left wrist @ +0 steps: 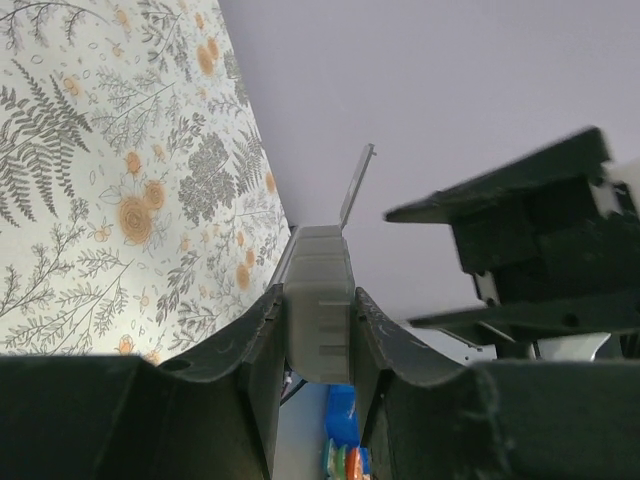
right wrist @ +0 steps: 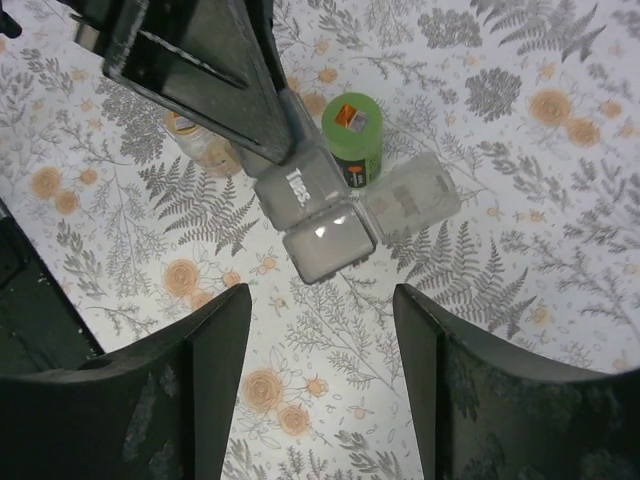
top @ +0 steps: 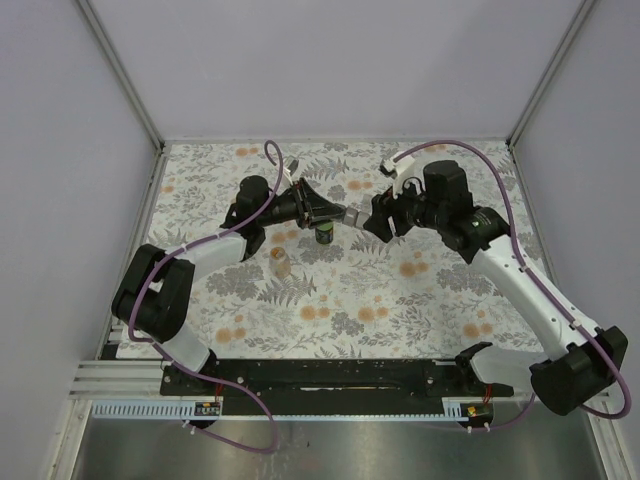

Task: Sort the pills into containers
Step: Open the pill container, then place the pill container at the center of the board.

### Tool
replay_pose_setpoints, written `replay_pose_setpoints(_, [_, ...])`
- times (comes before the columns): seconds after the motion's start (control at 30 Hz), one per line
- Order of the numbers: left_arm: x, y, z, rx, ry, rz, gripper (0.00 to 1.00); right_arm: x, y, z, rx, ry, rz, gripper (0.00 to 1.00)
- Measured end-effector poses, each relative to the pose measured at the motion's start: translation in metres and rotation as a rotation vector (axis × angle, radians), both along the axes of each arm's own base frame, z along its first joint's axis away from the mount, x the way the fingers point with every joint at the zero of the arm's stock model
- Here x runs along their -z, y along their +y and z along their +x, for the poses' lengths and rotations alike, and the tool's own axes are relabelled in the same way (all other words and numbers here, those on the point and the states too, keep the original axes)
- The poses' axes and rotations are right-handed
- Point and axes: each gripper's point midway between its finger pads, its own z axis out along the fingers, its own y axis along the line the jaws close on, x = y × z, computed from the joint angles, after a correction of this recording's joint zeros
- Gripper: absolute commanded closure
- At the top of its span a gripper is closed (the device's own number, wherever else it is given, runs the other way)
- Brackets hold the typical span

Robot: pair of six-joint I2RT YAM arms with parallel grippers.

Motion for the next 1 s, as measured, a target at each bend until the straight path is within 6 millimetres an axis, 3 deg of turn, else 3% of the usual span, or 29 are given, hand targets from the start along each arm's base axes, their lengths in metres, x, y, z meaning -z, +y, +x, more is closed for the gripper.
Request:
replay_pose_setpoints(0.17, [0.008, 0.001, 0.000, 0.001, 0.020, 0.030, 1.00, -0.025, 0.017, -0.013, -0.088, -0.112, -0.086, 0.31])
replay_pose_setpoints(0.33, [0.011, 0.001, 0.000, 0.003, 0.022, 0.051, 1.00, -0.042, 0.030, -0.009, -0.143, -0.177, -0.166, 0.29])
replay_pose_setpoints(0.6, [0.015, 0.000, 0.001, 0.010, 0.023, 0.084, 1.00, -0.014, 0.044, -0.003, -0.236, -0.161, -0.361, 0.28])
replay_pose_setpoints(1.0, [0.020, 0.000, -0.003, 0.027, 0.031, 0.106, 1.00, 0.016, 0.045, 0.002, -0.289, -0.134, -0.505, 0.28])
